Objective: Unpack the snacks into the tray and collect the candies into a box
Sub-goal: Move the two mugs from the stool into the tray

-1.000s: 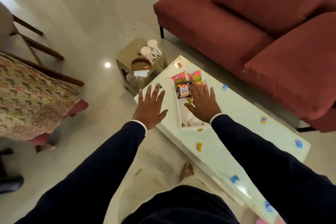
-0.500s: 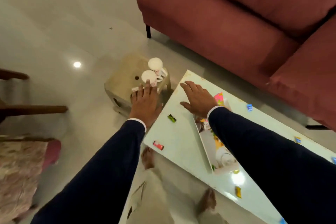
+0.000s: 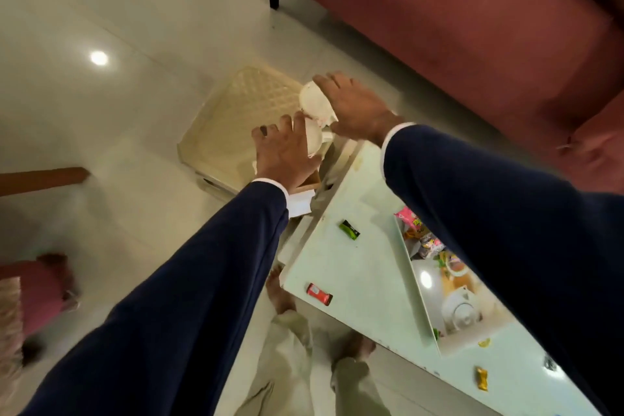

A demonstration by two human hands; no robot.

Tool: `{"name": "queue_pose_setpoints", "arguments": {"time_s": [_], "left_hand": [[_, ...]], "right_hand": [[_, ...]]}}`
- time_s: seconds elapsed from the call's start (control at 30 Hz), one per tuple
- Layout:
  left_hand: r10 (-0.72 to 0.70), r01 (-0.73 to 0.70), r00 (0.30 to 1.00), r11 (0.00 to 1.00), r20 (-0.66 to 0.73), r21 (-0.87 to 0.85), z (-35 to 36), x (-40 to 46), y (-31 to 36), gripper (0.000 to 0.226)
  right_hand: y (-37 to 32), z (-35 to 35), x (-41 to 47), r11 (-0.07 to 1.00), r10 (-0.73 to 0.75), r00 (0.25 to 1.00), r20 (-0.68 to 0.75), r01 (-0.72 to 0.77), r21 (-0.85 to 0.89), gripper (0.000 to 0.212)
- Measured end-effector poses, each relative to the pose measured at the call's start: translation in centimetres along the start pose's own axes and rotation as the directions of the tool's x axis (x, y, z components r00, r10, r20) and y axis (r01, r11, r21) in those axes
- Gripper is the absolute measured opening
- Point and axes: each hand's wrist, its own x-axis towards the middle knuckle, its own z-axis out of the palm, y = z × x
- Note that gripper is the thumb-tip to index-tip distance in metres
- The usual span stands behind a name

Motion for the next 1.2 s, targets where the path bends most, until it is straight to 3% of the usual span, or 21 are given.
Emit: {"name": "queue_pose_setpoints", "arguments": {"time_s": [0.13,0.37,0.43,0.53,0.73,0.83,0.97,1.13,1.2], "left_hand": [[0.02,-0.018,0.999,0.999,-0.039,0.045,1.4,1.0,0.2,0.08],[0.046,-0.049,0.998,0.997,-0.046,-0.065,1.9,2.2,-0.3,0.084],[0.054,-0.062,0.996,0.992,-0.075,-0.111,1.8,2.5,-0.7,0.083],[0.046,-0.074,0.988,0.978,-0.144,-0.194,1.5,2.6,-1.0,0.082],[0.03,-0.129,0.958,0.932,-0.284,-0.339,-0.7,0.3,1.6,0.083],[0.024,-0.158,0.958,0.876,-0.285,-0.456,-0.9,-2.4,4.7,0.083],[0.074,-0.171,0.981,0.768,-0.18,-0.618,0.2,-7.5,10.1,0.084],[0.372,-0.413,0.91,0.774,-0.183,-0.481,3.5,-15.5,19.3,0.081],[0.46,-0.478,0.875,0.773,-0.151,-0.418,5.1,-17.8,23.0,0.077]], "right_hand": [[-0.2,0.9,3.0,0.999,-0.023,0.997,0.07,0.026,-0.042,0.093],[-0.5,1.4,4.5,0.996,0.01,0.997,0.072,-0.017,0.092,0.076],[0.2,1.0,3.9,0.985,0.053,0.998,0.027,-0.057,0.165,0.075],[2.5,0.5,1.4,0.904,0.179,0.982,-0.063,-0.139,0.404,0.077],[8.1,1.4,-10.2,0.575,0.55,0.815,-0.185,-0.208,0.792,0.073],[10.8,2.8,-18.8,0.449,0.65,0.746,-0.146,-0.222,0.865,0.071],[13.9,5.5,-30.5,0.3,0.718,0.696,-0.016,-0.289,0.909,0.069],[18.2,10.4,-41.5,0.259,0.74,0.661,0.123,-0.45,0.855,0.074],[20.0,12.9,-43.8,0.312,0.716,0.683,0.145,-0.498,0.809,0.076]]}}
